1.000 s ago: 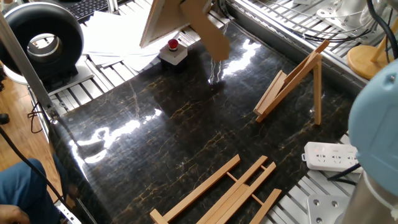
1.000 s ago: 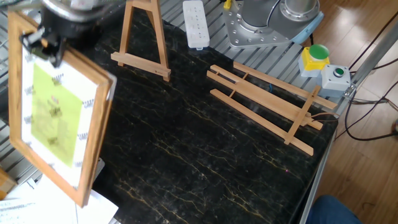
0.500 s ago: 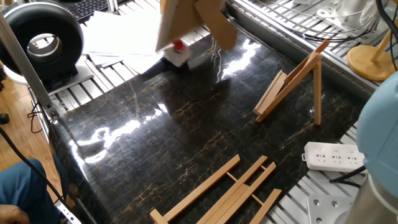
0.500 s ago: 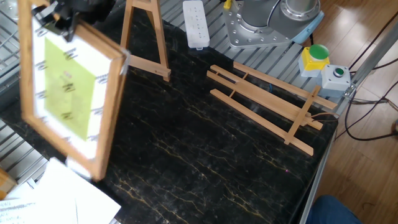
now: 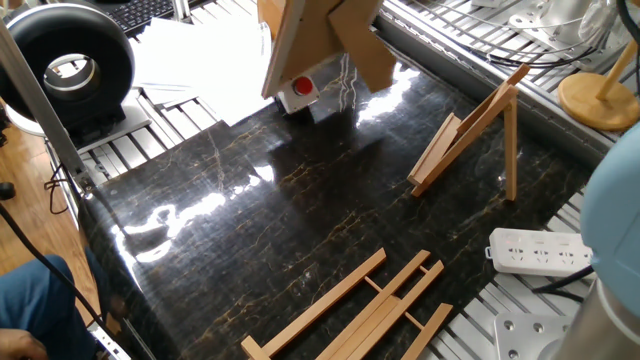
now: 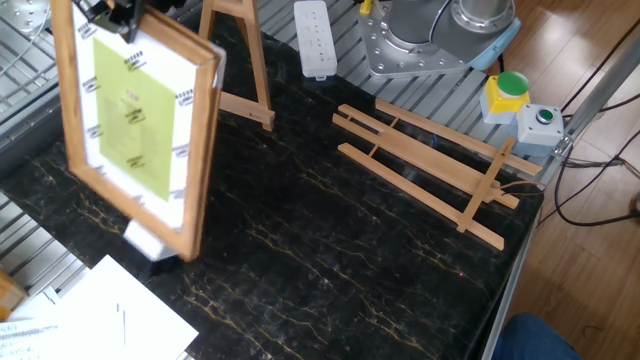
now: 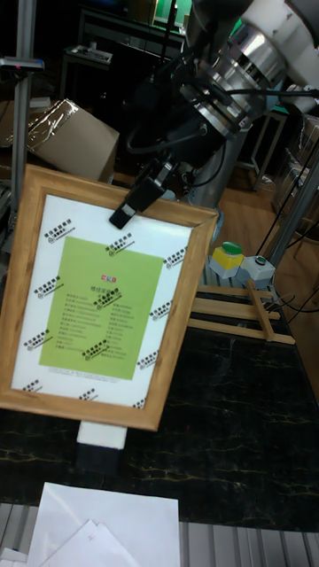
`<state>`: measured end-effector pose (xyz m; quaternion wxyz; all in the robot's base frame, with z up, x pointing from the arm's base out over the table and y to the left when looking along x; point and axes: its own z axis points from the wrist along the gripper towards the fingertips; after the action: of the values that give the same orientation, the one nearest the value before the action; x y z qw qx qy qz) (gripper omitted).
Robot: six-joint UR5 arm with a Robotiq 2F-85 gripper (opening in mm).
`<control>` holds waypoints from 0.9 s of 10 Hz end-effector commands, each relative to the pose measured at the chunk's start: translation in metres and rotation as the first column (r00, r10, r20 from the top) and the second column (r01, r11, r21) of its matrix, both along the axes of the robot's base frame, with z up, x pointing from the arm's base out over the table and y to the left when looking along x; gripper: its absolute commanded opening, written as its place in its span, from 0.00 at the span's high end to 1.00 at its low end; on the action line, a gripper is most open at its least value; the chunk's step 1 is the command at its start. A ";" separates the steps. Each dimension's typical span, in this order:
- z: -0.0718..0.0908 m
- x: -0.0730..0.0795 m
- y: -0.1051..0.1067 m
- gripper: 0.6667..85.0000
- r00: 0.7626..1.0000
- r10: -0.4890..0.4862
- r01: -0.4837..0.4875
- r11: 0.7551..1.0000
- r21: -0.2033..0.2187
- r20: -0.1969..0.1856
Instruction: Put the photo frame on the bracket
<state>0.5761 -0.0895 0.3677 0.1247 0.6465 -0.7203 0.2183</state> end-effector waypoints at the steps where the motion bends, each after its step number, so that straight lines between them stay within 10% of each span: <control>1: 0.010 -0.011 -0.008 1.00 0.999 0.025 -0.025 0.999 -0.036 -0.021; 9: 0.009 -0.066 -0.029 1.00 0.973 0.027 -0.040 0.998 -0.056 -0.227</control>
<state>0.5290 -0.1119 0.3783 0.1988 0.6677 -0.6915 0.1907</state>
